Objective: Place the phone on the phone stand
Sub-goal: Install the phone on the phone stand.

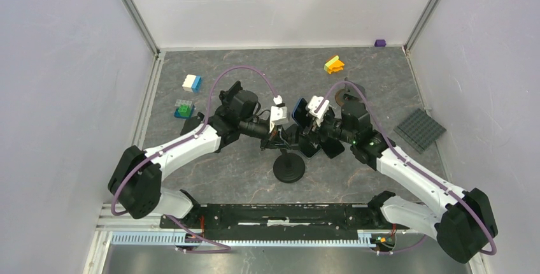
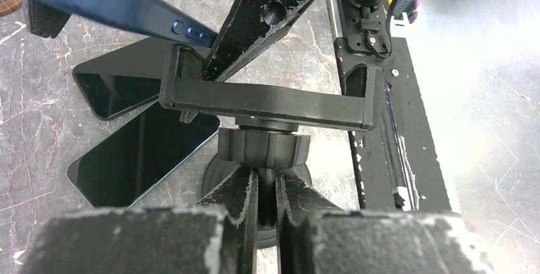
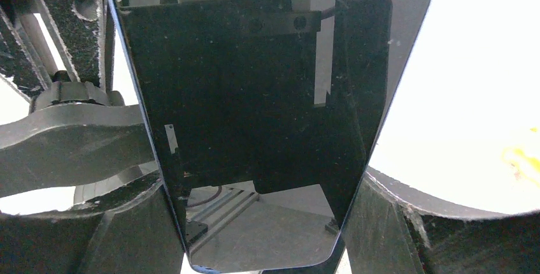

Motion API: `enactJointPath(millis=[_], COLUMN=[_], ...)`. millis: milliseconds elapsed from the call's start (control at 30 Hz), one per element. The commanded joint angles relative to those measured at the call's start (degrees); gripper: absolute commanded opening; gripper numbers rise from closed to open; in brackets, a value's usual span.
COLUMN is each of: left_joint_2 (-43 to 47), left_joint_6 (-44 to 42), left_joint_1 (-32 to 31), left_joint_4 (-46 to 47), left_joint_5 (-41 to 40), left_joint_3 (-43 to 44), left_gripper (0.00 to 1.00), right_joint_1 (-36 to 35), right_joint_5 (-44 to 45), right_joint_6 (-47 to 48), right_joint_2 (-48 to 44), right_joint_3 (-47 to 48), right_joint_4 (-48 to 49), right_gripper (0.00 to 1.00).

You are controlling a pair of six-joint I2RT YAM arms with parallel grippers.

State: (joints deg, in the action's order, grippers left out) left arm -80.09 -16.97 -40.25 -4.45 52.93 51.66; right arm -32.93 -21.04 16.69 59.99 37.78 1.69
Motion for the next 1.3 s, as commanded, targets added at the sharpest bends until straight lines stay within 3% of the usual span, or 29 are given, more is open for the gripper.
enactJointPath(millis=[0, 400, 767, 1000, 1267], left_joint_2=[1.10, 4.89, 10.49, 12.45, 10.92], left_joint_6=[-3.56, -12.60, -18.77, -11.63, -3.81], left_joint_1=[-0.22, 0.96, 0.96, 0.96, 0.96], left_joint_4=[-1.97, -11.07, -7.12, 3.33, 10.64], left_joint_5=[1.45, -14.68, -15.62, -17.27, -18.19], left_joint_3=[2.29, 7.24, -1.11, -6.01, -7.53], left_gripper=[0.02, 0.02, 0.02, 0.02, 0.02], right_joint_1=[1.32, 5.71, 6.21, 5.49, 2.02], right_joint_5=[0.83, -6.76, -26.27, -36.73, -41.16], right_joint_6=[-0.52, 1.75, 7.80, 2.65, -2.62], right_joint_2=[-0.65, -1.20, 0.92, 3.01, 7.11], right_joint_3=[1.78, 1.94, 2.12, 1.47, 2.19], right_joint_4=[5.83, 3.46, -0.50, 4.66, 9.86], right_gripper=[0.00, 0.00, 0.00, 0.00, 0.00])
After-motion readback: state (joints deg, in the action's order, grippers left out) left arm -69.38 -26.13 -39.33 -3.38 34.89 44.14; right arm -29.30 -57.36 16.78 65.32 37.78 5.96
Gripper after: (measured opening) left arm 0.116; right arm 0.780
